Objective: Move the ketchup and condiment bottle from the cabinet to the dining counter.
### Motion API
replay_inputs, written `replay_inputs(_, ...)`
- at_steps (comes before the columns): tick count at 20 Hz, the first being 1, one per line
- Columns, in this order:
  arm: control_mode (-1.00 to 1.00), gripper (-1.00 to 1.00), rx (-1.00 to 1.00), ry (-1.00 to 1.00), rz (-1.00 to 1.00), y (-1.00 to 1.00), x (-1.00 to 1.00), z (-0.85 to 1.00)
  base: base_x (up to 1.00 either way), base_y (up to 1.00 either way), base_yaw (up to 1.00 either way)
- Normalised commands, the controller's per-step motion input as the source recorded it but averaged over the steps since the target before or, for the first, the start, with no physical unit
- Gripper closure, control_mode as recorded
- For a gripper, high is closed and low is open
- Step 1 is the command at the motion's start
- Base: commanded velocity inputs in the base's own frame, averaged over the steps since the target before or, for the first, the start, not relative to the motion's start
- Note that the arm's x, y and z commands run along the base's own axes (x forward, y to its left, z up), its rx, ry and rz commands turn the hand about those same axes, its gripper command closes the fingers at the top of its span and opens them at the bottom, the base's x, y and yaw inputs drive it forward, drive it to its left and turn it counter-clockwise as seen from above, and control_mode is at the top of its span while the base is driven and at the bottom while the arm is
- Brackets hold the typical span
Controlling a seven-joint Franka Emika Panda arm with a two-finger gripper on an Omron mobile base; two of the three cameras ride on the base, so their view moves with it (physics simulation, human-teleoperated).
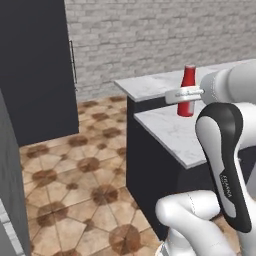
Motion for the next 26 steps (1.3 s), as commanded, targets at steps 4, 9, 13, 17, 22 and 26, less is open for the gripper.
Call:
replay_inputs(4,1.00,1.00,0.00,0.00,0.00,0.00,0.00,0.00,0.38,0.71,0.07)
replay_inputs(9,1.00,1.00,0.00,0.00,0.00,0.00,0.00,0.00,0.60,0.41,0.21)
replay_inputs(13,1.00,1.00,0.00,0.00,0.00,0.00,0.00,0.00,0.61,0.33,0.28)
replay_inputs(17,1.00,1.00,0.00,0.00,0.00,0.00,0.00,0.00,0.86,0.19,0.17)
replay_inputs(22,1.00,1.00,0.00,0.00,0.00,0.00,0.00,0.00,0.90,0.20,0.12)
replay_inputs(26,1.00,1.00,0.00,0.00,0.00,0.00,0.00,0.00,0.92,0.17,0.06)
